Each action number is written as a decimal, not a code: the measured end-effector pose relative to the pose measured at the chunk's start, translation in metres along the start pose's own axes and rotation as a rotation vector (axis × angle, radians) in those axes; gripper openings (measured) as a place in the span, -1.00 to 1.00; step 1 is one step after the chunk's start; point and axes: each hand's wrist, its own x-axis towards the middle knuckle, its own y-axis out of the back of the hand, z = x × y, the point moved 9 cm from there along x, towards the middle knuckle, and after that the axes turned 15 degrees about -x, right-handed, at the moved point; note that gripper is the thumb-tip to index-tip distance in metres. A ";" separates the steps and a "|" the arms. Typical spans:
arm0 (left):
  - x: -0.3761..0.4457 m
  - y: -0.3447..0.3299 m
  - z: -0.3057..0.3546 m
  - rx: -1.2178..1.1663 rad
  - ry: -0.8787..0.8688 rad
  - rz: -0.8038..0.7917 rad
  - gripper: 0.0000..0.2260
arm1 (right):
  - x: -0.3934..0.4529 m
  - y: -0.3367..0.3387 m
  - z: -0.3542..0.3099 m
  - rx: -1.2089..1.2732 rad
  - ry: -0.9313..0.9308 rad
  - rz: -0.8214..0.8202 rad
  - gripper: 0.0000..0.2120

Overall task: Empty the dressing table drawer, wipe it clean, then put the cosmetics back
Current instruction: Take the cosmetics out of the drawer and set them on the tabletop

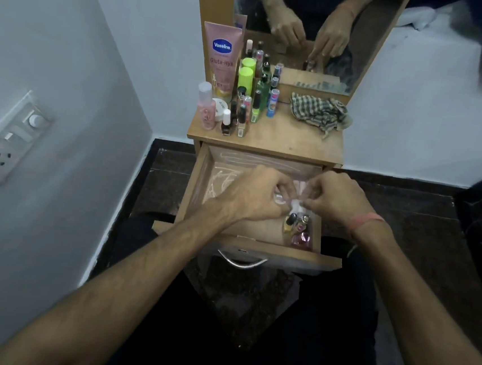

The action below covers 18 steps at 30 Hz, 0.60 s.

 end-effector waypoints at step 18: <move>-0.014 -0.042 -0.010 0.201 0.086 0.130 -0.91 | -0.028 -0.033 -0.007 -0.129 -0.066 -0.097 -0.83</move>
